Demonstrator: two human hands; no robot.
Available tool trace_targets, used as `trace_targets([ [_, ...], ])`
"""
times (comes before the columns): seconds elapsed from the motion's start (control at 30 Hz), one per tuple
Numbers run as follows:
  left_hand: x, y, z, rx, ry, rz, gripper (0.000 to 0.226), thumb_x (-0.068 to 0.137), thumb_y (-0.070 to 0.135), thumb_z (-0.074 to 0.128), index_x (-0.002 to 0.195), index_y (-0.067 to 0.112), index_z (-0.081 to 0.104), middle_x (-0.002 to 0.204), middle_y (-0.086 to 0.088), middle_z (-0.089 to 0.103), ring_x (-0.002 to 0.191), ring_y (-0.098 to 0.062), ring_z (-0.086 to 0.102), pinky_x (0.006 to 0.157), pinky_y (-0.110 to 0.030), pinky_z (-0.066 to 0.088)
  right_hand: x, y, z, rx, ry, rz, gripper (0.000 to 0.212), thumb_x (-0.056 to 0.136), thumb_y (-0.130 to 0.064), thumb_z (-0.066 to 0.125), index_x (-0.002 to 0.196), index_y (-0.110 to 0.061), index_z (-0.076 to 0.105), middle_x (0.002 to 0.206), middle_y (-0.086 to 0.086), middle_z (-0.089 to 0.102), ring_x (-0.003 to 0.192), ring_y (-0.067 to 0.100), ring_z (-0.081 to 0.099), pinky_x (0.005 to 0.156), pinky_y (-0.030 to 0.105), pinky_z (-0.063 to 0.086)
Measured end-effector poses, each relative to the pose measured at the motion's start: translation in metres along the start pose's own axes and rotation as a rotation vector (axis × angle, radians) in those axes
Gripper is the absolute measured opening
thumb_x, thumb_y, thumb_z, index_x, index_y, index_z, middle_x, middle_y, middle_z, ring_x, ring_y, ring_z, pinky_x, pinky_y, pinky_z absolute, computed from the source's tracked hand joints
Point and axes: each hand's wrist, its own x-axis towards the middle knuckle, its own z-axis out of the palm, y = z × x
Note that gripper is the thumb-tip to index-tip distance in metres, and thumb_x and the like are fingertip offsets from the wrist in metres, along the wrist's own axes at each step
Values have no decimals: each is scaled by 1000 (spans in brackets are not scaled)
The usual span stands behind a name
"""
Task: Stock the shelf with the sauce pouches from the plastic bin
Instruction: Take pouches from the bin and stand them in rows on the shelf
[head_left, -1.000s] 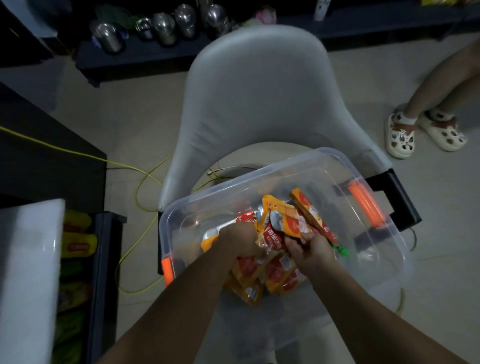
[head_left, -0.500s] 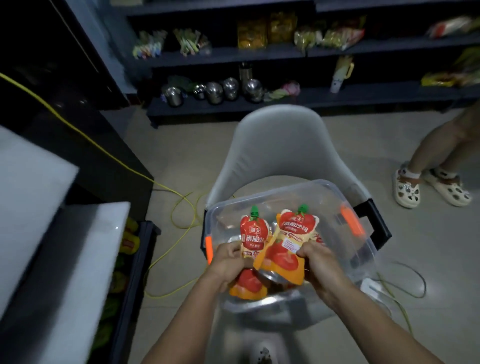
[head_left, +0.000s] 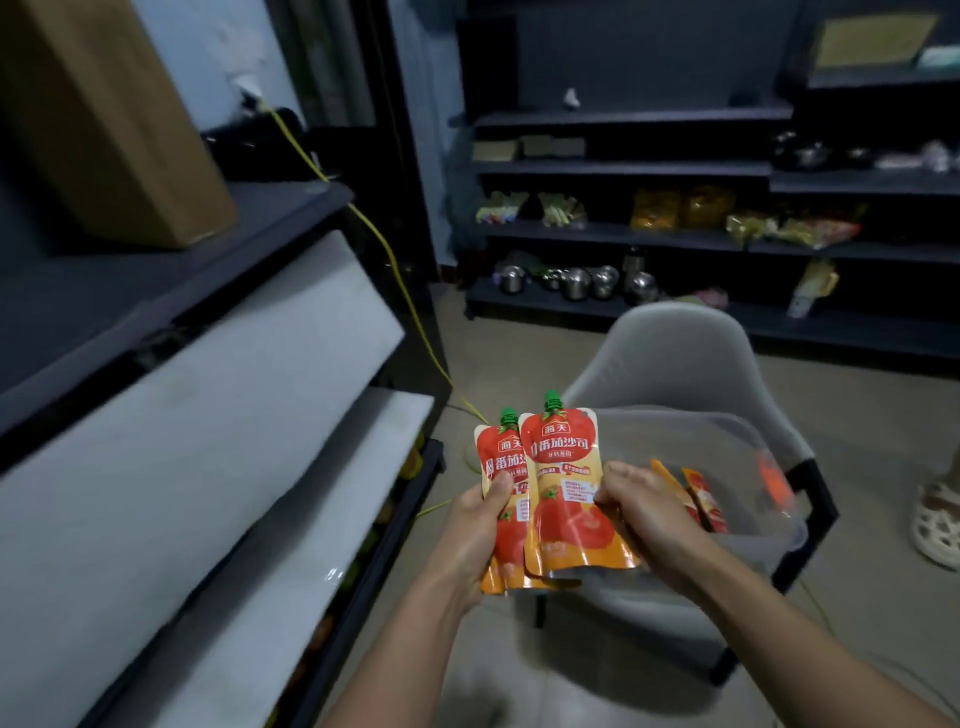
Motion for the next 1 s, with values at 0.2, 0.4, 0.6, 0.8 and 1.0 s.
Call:
trace_targets([
  [0.2,-89,17,-73,-96,123,80,34,97,40,54,115,13,64,102,-11,76,95,-30,73,87,-48,58,-42,-41,89,-80,-163,-48,23,92,-6,49,107,8,59,102,25,70,91,37,70,87,52,52],
  [0.4,-168,27,-164,-186,234,227,55,74,32,80,122,13,61,110,-11,74,100,-32,72,93,-55,53,-78,-66,202,-145,-357,-142,11,88,-8,59,78,-8,64,93,19,72,84,34,71,81,50,56],
  [0.6,-260,39,-268,-138,509,358,34,82,28,77,112,19,65,102,-3,77,94,-24,74,88,-47,58,-122,-91,340,-177,-620,-183,51,68,-27,84,105,-7,55,91,13,75,76,31,74,64,41,60],
  [0.8,-360,55,-391,-77,773,494,31,87,34,71,113,17,65,101,-4,77,91,-24,74,87,-47,58,-174,-110,498,-266,-907,-240,37,77,-27,76,107,-8,66,93,10,76,84,29,74,85,44,57],
  [1.0,-436,69,-484,-111,961,636,23,90,27,68,109,15,67,99,-4,77,91,-22,75,83,-41,59,-214,-125,621,-194,-1023,-334,29,78,-23,76,103,-11,67,96,6,76,87,24,73,79,37,55],
])
